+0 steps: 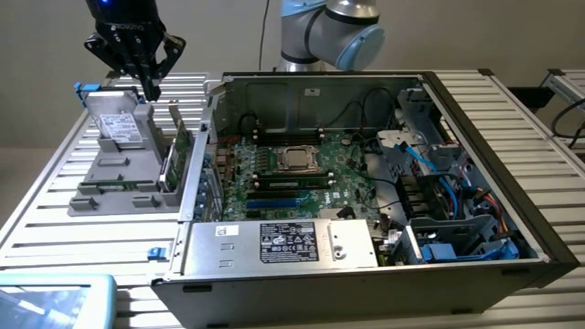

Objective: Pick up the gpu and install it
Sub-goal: 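Pick up the gpu and move the gpu toward the slot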

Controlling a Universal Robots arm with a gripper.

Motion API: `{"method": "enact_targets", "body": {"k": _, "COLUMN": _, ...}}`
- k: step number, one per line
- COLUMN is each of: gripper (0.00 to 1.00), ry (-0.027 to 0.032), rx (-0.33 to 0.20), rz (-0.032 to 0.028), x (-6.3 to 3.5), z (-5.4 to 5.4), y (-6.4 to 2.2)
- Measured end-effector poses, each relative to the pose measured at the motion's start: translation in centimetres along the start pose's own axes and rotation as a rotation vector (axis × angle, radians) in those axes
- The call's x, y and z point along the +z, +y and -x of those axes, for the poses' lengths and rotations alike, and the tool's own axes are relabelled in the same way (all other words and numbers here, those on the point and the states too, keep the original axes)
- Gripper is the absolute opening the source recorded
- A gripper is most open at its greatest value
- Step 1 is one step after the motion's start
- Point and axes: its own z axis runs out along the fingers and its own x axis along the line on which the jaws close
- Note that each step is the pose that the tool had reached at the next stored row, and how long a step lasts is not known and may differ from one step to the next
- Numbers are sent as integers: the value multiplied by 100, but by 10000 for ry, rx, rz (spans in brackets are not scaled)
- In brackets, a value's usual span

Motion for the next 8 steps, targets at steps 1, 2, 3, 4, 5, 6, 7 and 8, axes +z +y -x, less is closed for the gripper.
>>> {"method": "enact_targets", "body": {"k": 1, "gripper": 12, "ry": 0, "rx": 0, "rz": 0, "x": 1, "z": 0, "y": 0}}
{"method": "enact_targets", "body": {"k": 2, "gripper": 12, "ry": -1, "rx": -1, "rz": 0, "x": 2, "z": 0, "y": 0}}
{"method": "enact_targets", "body": {"k": 3, "gripper": 12, "ry": 0, "rx": -1, "rz": 0, "x": 3, "z": 0, "y": 0}}
{"method": "enact_targets", "body": {"k": 4, "gripper": 20, "ry": -1, "rx": -1, "rz": 0, "x": 3, "z": 0, "y": 0}}
{"method": "enact_targets", "body": {"k": 5, "gripper": 20, "ry": 0, "rx": 0, "rz": 0, "x": 4, "z": 0, "y": 0}}
{"method": "enact_targets", "body": {"k": 6, "gripper": 26, "ry": -1, "rx": -1, "rz": 0, "x": 4, "z": 0, "y": 0}}
{"method": "enact_targets", "body": {"k": 7, "gripper": 26, "ry": -1, "rx": -1, "rz": 0, "x": 5, "z": 0, "y": 0}}
{"method": "enact_targets", "body": {"k": 8, "gripper": 32, "ry": -2, "rx": -1, "rz": 0, "x": 5, "z": 0, "y": 0}}
